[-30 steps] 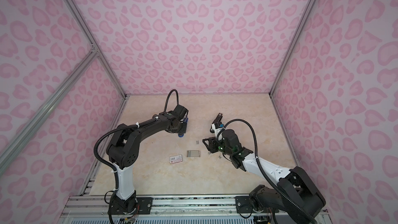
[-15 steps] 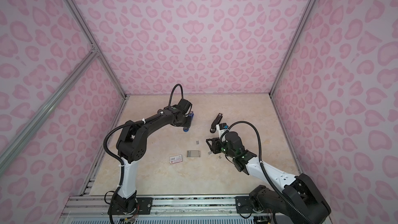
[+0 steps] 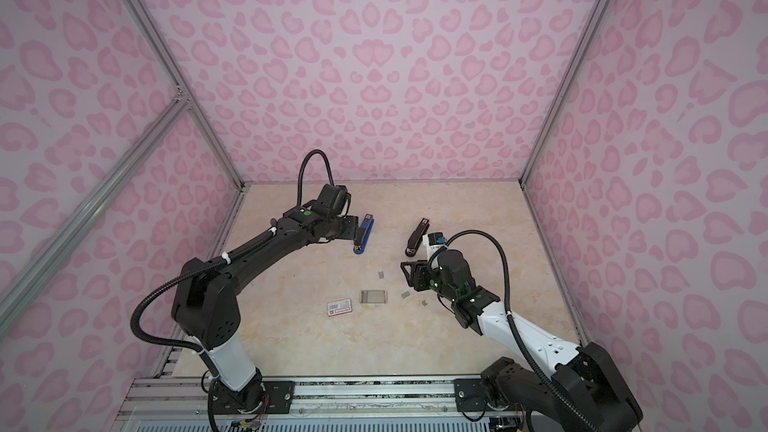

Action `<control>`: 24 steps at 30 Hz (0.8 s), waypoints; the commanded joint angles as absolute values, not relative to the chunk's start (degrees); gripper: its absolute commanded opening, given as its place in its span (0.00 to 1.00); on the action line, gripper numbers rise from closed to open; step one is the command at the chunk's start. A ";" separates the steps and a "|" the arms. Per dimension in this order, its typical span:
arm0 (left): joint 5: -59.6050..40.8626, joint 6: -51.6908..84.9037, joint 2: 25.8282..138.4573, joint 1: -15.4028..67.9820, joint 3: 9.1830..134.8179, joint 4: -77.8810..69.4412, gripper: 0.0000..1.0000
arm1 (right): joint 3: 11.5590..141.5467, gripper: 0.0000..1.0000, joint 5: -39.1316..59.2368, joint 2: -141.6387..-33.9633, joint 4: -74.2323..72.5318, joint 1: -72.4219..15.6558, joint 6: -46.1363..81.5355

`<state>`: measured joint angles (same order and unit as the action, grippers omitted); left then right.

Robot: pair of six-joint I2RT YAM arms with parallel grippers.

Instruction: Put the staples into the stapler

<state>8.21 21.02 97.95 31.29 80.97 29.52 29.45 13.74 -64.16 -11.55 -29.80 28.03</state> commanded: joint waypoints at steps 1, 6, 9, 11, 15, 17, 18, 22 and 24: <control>10.99 22.91 92.92 31.16 76.53 26.17 0.76 | 30.68 0.63 12.51 -64.23 -9.65 -29.16 26.51; 14.39 23.86 83.63 30.37 66.08 22.06 0.98 | 32.93 0.82 10.48 -64.60 -7.07 -27.81 24.97; 15.44 23.29 78.55 29.39 60.48 18.93 0.98 | 34.94 0.98 6.18 -64.94 -4.40 -26.86 23.81; 17.26 23.62 75.82 28.37 57.20 16.70 0.98 | 36.56 0.99 1.01 -65.46 -2.19 -26.69 22.50; 19.56 24.44 71.45 24.82 52.23 13.90 0.98 | 38.49 0.99 -10.00 -67.05 -0.44 -26.23 20.46; 21.71 23.75 69.02 23.51 48.98 10.74 0.97 | 38.09 0.99 -16.05 -67.32 -1.83 -25.93 19.69; 24.12 22.44 67.45 23.22 46.58 7.69 0.97 | 37.75 0.99 -18.98 -67.41 -2.90 -25.74 18.99; 30.42 14.86 63.48 21.80 38.95 -1.52 0.97 | 34.55 0.99 -30.67 -67.83 -10.41 -25.45 13.50; 33.08 11.07 63.86 20.30 37.50 -3.50 0.97 | 33.57 0.99 -35.51 -68.33 -12.94 -24.79 11.18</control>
<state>26.65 17.89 64.03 21.56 38.89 5.06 34.76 -23.35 -67.79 -6.66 -25.26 16.12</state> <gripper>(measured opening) 0.966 0.989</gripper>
